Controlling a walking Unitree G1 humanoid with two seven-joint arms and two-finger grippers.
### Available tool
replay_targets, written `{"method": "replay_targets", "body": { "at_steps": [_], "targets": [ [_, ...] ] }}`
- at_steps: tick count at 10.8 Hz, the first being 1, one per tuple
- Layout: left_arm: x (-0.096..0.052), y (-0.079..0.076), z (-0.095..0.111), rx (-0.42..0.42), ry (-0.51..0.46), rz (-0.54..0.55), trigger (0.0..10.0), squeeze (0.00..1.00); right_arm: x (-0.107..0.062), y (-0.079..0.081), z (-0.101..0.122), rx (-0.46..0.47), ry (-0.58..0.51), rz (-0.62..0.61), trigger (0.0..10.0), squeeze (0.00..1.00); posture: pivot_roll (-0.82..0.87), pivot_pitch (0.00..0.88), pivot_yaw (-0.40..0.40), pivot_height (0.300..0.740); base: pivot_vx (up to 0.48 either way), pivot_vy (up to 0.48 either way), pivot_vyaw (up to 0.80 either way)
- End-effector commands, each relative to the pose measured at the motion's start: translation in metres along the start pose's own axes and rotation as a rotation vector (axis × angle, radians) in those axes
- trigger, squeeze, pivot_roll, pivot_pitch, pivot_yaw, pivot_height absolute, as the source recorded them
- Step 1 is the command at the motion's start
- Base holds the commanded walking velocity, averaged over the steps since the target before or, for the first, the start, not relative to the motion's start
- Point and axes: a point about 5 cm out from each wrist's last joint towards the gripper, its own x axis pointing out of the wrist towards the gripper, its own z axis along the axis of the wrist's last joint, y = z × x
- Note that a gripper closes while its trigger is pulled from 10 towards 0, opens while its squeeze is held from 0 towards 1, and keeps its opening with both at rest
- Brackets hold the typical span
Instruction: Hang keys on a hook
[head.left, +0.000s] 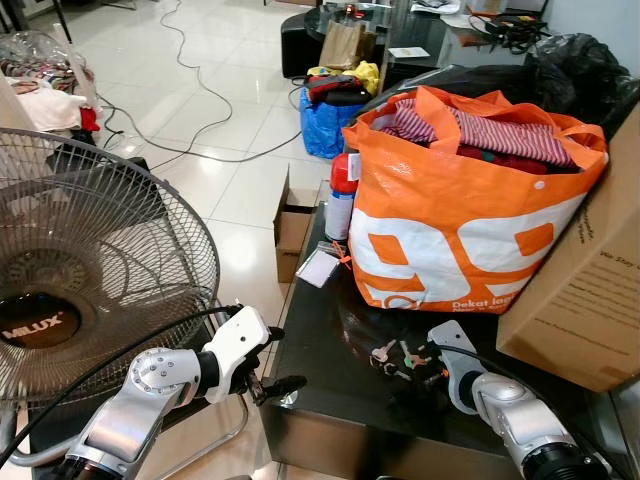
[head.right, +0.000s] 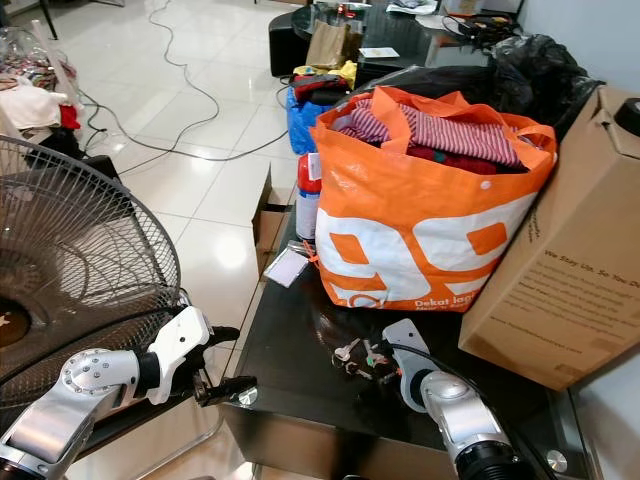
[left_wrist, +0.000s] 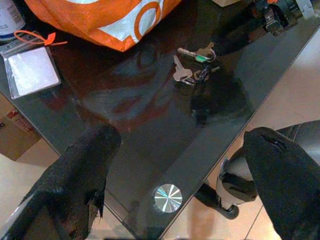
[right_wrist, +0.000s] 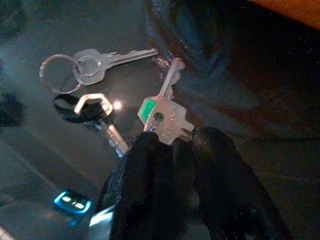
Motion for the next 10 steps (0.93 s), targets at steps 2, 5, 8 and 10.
{"method": "replay_targets", "body": {
  "at_steps": [2, 5, 8, 10],
  "targets": [
    [0.002, 0.002, 0.002, 0.015, 0.002, -0.006, 10.0, 0.0, 0.002, 0.002, 0.002, -0.001, 0.009, -0.007, 10.0, 0.0, -0.02, 0.0, -0.032, 0.74, 0.0, 0.0, 0.0],
    [0.003, 0.002, 0.004, 0.017, -0.001, -0.007, 10.0, 0.0, 0.004, 0.007, 0.002, -0.008, 0.015, 0.0, 10.0, 0.0, -0.02, 0.0, -0.037, 0.74, 0.0, 0.0, 0.0],
    [0.003, 0.001, 0.008, 0.018, -0.007, -0.009, 10.0, 0.0, -0.007, -0.002, 0.006, 0.004, -0.016, 0.009, 10.0, 0.0, -0.02, 0.0, -0.039, 0.74, 0.0, 0.0, 0.0],
    [0.002, 0.001, 0.009, 0.021, -0.008, -0.014, 10.0, 0.0, -0.003, 0.013, 0.007, 0.009, -0.022, 0.041, 10.0, 0.0, -0.03, 0.0, -0.036, 0.74, 0.0, 0.0, 0.0]
  ]
}}
